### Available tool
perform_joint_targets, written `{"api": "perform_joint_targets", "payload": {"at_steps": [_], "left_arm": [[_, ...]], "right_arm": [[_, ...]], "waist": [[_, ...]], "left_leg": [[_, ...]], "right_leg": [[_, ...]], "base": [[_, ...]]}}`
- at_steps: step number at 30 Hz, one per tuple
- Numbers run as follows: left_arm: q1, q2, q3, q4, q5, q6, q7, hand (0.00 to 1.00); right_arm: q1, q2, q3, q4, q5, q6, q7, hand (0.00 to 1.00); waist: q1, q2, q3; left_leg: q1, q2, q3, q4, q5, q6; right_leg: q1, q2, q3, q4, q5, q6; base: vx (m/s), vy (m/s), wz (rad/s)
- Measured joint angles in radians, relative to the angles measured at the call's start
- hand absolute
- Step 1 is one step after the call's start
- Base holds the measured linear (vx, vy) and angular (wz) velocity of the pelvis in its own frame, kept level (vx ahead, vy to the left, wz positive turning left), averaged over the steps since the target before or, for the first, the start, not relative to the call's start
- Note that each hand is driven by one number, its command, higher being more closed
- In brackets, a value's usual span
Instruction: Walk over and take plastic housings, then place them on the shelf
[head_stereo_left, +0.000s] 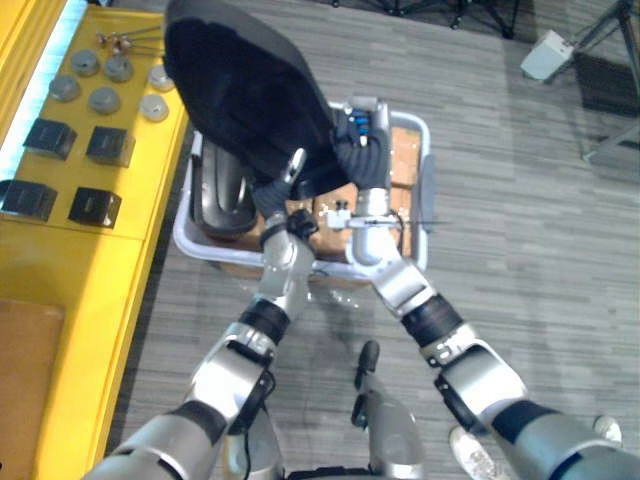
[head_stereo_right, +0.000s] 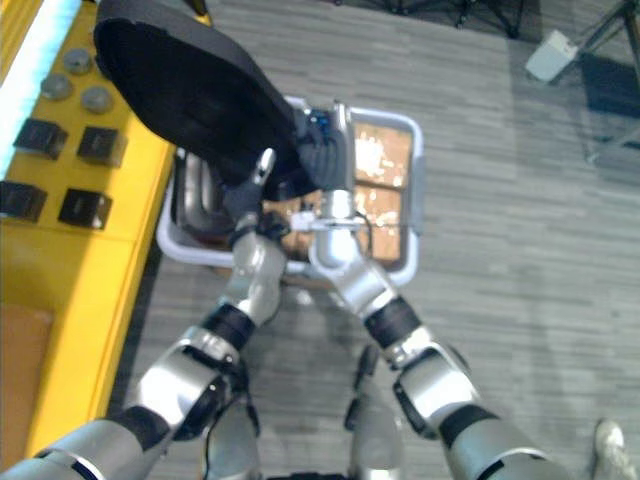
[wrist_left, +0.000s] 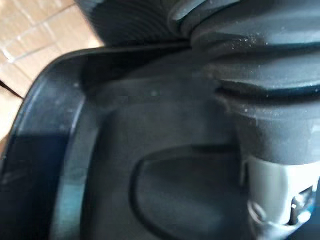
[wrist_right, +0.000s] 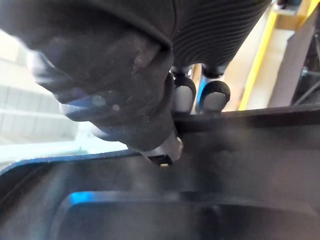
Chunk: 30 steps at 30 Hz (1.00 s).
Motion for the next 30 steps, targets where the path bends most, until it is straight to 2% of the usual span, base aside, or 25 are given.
{"api": "perform_joint_targets", "payload": {"at_steps": [4, 6, 8, 11, 17, 22, 23, 25, 27, 28, 29, 30], "left_arm": [[0.006, 0.002, 0.003, 0.000, -0.061, -0.030, -0.063, 1.00], [0.008, 0.008, 0.005, 0.000, -0.124, -0.035, -0.133, 1.00], [0.031, 0.029, 0.002, 0.000, -0.198, -0.037, -0.253, 1.00], [0.068, 0.031, -0.001, 0.000, -0.263, -0.037, -0.347, 1.00], [0.137, 0.041, -0.015, -0.013, -0.320, -0.037, -0.460, 1.00], [0.301, 0.049, -0.026, -0.140, -0.296, -0.026, -0.458, 1.00], [0.343, 0.050, -0.025, -0.171, -0.269, -0.014, -0.437, 1.00], [0.419, 0.051, -0.023, -0.231, -0.208, 0.018, -0.377, 1.00], [0.523, 0.048, -0.021, -0.306, -0.094, 0.072, -0.281, 1.00], [0.552, 0.048, -0.020, -0.328, -0.053, 0.087, -0.253, 1.00], [0.594, 0.048, -0.012, -0.361, 0.017, 0.116, -0.209, 1.00], [0.610, 0.048, -0.011, -0.371, 0.046, 0.130, -0.195, 1.00]], "right_arm": [[0.016, 0.000, 0.001, -0.020, 0.017, 0.000, -0.001, 1.00], [0.024, 0.001, 0.006, -0.038, 0.017, 0.000, -0.001, 1.00], [0.035, 0.003, 0.010, -0.046, 0.016, 0.000, -0.001, 1.00], [0.057, 0.003, 0.025, -0.053, 0.016, 0.000, -0.001, 1.00], [0.126, 0.002, 0.033, -0.095, 0.016, 0.012, 0.001, 1.00], [0.248, 0.004, 0.048, -0.150, 0.016, 0.009, 0.030, 1.00], [0.283, 0.005, 0.049, -0.159, 0.017, 0.009, 0.041, 0.00], [0.338, 0.006, 0.053, -0.162, 0.017, 0.009, 0.051, 0.00], [0.418, 0.004, 0.052, -0.161, 0.036, 0.014, 0.067, 0.00], [0.439, 0.003, 0.052, -0.161, 0.039, 0.018, 0.069, 0.00], [0.472, -0.002, 0.052, -0.158, 0.041, 0.035, 0.069, 0.00], [0.484, -0.004, 0.052, -0.153, 0.044, 0.039, 0.069, 0.00]], "waist": [[-0.005, -0.020, -0.012], [-0.003, -0.022, -0.014], [-0.004, -0.027, -0.016], [-0.003, -0.028, -0.017], [-0.002, -0.027, -0.018], [-0.001, -0.020, -0.034], [0.000, -0.012, -0.050], [0.005, 0.007, -0.075], [0.015, 0.042, -0.112], [0.019, 0.050, -0.126], [0.025, 0.066, -0.141], [0.027, 0.072, -0.149]], "left_leg": [[0.001, 0.000, 0.001, 0.000, 0.000, 0.000], [0.002, 0.000, 0.001, -0.001, 0.000, 0.000], [0.005, 0.000, 0.002, -0.001, 0.000, 0.000], [0.015, -0.001, 0.001, -0.002, 0.000, 0.000], [0.019, -0.003, 0.001, -0.006, 0.000, 0.000], [0.033, -0.007, 0.001, -0.016, 0.000, 0.000], [0.034, -0.010, 0.000, -0.021, 0.000, 0.000], [0.048, -0.015, 0.000, -0.033, -0.001, 0.001], [0.072, -0.024, -0.005, -0.040, -0.006, 0.008], [0.074, -0.026, -0.005, -0.041, -0.008, 0.008], [0.086, -0.032, -0.006, -0.043, -0.011, 0.012], [0.089, -0.035, -0.009, -0.043, -0.012, 0.013]], "right_leg": [[0.001, 0.001, 0.001, -0.003, 0.000, 0.000], [0.002, 0.000, 0.001, -0.003, 0.000, 0.000], [0.004, 0.000, 0.001, -0.003, 0.000, 0.000], [0.018, 0.000, 0.000, -0.007, 0.000, 0.000], [0.023, -0.001, -0.001, -0.014, 0.002, 0.003], [0.037, -0.005, -0.003, -0.017, -0.002, 0.007], [0.037, -0.008, -0.007, -0.017, -0.004, 0.010], [0.049, -0.013, -0.014, -0.017, -0.009, 0.015], [0.078, -0.022, -0.024, -0.017, -0.022, 0.025], [0.080, -0.024, -0.025, -0.017, -0.024, 0.027], [0.094, -0.030, -0.028, -0.017, -0.028, 0.032], [0.100, -0.033, -0.031, -0.017, -0.029, 0.034]], "base": [[0.00, 0.001, -0.01], [0.00, 0.000, 0.00], [0.00, 0.000, 0.00], [0.00, 0.002, 0.01], [0.00, 0.000, 0.00], [0.01, 0.004, 0.02], [0.03, 0.017, 0.07], [0.04, 0.022, 0.09], [0.04, 0.027, 0.13], [0.04, 0.028, 0.09], [0.03, 0.025, 0.08], [0.03, 0.030, 0.14]]}}
